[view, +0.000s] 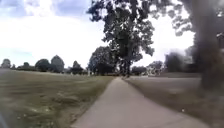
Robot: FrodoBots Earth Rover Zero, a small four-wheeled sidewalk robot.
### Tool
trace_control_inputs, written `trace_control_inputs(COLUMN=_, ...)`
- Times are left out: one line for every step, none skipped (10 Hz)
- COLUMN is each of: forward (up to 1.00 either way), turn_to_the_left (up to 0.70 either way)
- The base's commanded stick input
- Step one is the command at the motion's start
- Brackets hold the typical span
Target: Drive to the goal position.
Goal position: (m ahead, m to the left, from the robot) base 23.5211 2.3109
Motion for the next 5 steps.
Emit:
trace_control_inputs(forward=1.0, turn_to_the_left=0.0)
trace_control_inputs(forward=1.0, turn_to_the_left=0.0)
trace_control_inputs(forward=1.0, turn_to_the_left=0.0)
trace_control_inputs(forward=1.0, turn_to_the_left=0.0)
trace_control_inputs(forward=1.0, turn_to_the_left=0.0)
